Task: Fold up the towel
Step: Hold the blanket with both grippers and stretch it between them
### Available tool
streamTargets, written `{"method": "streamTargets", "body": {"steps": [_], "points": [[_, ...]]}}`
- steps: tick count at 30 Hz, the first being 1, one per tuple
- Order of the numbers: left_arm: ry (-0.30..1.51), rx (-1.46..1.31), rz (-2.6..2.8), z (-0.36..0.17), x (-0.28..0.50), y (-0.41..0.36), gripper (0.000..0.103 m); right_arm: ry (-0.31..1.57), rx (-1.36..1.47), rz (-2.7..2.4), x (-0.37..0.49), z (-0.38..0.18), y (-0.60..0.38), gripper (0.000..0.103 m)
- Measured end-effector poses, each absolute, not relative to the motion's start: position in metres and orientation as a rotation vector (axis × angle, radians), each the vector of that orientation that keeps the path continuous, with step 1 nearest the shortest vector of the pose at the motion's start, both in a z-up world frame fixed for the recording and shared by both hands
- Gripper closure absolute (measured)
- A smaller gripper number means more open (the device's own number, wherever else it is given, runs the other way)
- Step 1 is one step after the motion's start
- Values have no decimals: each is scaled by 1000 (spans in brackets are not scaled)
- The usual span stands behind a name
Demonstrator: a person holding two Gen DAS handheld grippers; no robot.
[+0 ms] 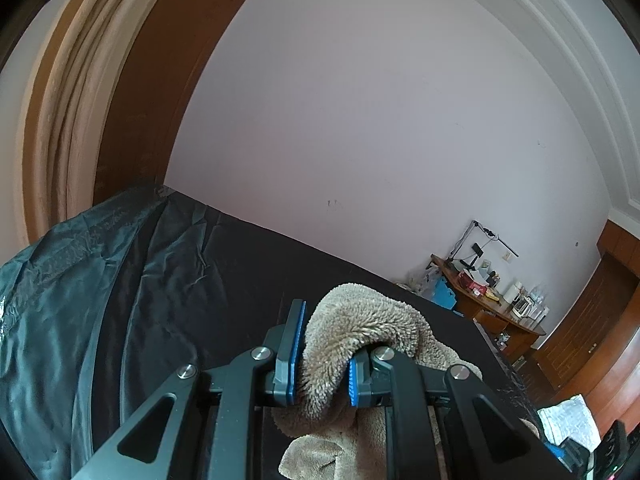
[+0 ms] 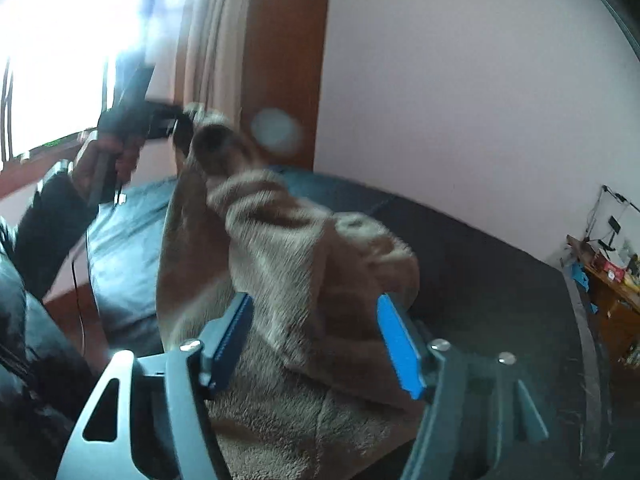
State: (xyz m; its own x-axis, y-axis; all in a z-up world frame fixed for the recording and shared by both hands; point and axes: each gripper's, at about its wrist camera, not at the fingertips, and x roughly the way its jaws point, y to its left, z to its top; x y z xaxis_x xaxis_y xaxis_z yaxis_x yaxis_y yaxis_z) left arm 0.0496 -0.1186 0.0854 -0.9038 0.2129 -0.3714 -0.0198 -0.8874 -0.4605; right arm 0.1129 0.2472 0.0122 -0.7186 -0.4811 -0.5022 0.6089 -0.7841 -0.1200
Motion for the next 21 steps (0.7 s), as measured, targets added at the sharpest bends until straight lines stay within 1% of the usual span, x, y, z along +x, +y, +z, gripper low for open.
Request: {"method": "streamTargets", "body": {"steps": [2,4,6,7,12,17,19,20,21], "points": [[-689,-635,2869,86,50,-118,85,438,614,-2412,114,5,241,36],[-683,-632,2869,87,51,-116,85,497,628,-2410,109,-3,230,46],[-677,-631,2870,87,52,-117,85,494,663,-2405,99,-9,223,82],[-672,-631,2870,87,53,-117,85,447,685,-2395,95,-8,227,84],[-674,-637,2869,86,54,-117,85,132,729,-2274,79,4,249,85],[-687,-649,2863,83,51,-117,85,93,733,-2277,74,5,248,83],[-686,-649,2862,82,51,-119,85,70,734,-2249,73,4,245,80],[-686,-650,2861,82,51,-120,85,55,733,-2233,73,4,244,76],[-687,-651,2862,82,51,-120,85,39,727,-2219,73,5,246,63]]}}
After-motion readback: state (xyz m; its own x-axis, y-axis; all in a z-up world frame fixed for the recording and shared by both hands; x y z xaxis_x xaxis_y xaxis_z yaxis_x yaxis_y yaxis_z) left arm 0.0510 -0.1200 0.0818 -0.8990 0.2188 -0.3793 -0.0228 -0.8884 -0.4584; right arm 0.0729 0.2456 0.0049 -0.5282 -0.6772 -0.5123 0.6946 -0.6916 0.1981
